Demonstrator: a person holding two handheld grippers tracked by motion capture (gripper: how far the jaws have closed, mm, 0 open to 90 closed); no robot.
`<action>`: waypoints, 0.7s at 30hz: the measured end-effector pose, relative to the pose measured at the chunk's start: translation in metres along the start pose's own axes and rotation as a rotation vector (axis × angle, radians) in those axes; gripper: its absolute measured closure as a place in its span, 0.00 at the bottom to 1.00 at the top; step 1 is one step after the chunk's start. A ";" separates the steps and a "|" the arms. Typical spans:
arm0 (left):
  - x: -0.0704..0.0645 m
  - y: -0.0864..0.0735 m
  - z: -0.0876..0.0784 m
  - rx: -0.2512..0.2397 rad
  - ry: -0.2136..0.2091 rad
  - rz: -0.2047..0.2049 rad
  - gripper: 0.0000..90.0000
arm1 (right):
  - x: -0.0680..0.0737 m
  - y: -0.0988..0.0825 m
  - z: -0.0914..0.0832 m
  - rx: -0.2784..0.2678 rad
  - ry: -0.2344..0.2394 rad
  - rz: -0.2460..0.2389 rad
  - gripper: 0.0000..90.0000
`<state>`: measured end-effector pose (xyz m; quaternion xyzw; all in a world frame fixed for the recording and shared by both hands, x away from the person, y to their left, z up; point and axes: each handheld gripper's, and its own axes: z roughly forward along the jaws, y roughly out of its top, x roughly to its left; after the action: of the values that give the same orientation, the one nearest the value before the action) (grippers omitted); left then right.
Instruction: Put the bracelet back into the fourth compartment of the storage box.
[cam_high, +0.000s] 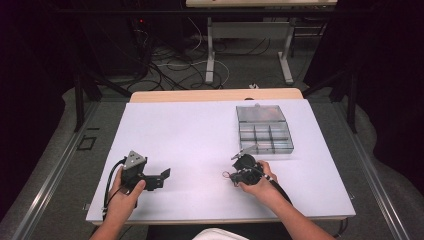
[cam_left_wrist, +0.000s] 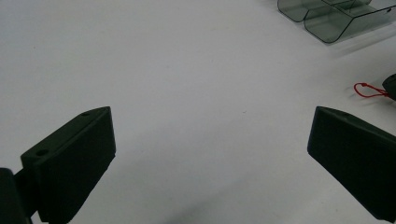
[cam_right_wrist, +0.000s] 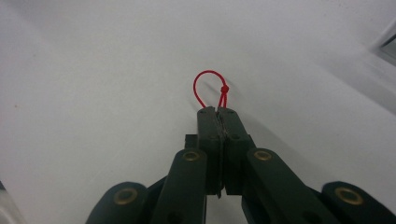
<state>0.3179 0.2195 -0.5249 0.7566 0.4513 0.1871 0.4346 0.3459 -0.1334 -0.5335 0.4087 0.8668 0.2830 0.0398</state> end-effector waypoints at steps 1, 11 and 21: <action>0.000 0.000 0.000 0.000 0.000 0.000 0.01 | 0.000 0.000 0.000 -0.005 -0.001 0.014 0.99; 0.000 0.000 0.000 0.009 -0.007 -0.006 0.01 | -0.004 0.001 -0.006 -0.013 -0.025 0.037 0.99; 0.000 0.000 0.000 0.007 -0.006 -0.006 0.01 | -0.011 0.000 -0.010 -0.098 -0.038 0.050 0.99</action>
<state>0.3179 0.2199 -0.5246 0.7575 0.4527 0.1817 0.4338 0.3497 -0.1458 -0.5274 0.4333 0.8403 0.3183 0.0691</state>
